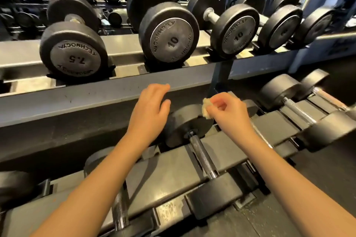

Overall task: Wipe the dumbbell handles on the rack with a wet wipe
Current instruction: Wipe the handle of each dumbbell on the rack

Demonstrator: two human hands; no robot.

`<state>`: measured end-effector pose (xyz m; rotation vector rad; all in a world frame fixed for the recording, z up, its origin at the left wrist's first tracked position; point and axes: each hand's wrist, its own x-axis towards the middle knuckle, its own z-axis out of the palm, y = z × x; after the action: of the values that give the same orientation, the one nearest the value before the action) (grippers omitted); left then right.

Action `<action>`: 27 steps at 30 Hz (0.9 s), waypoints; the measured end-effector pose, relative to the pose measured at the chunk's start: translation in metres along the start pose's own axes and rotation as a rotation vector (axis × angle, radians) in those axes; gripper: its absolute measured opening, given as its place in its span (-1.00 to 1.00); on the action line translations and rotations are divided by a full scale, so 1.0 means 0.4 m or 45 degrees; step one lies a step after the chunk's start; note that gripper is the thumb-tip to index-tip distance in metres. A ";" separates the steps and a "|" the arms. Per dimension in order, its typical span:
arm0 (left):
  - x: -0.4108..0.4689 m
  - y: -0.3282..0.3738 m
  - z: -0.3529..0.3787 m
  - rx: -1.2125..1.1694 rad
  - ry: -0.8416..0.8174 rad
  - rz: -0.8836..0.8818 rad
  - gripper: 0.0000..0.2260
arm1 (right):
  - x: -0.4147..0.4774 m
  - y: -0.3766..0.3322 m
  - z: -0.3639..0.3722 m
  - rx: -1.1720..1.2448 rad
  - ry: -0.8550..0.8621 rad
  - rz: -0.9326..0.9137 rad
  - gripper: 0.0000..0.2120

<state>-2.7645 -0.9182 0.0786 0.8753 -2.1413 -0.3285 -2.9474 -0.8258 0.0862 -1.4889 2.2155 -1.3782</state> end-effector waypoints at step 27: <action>0.390 0.055 -0.228 -0.105 -0.267 -0.466 -0.57 | 0.529 -0.382 -0.054 0.035 -0.227 0.163 -0.78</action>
<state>-2.7777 -1.0037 0.2387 1.2307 -2.1301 -0.7162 -2.9637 -0.9940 0.2863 -1.3764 2.1324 -1.1839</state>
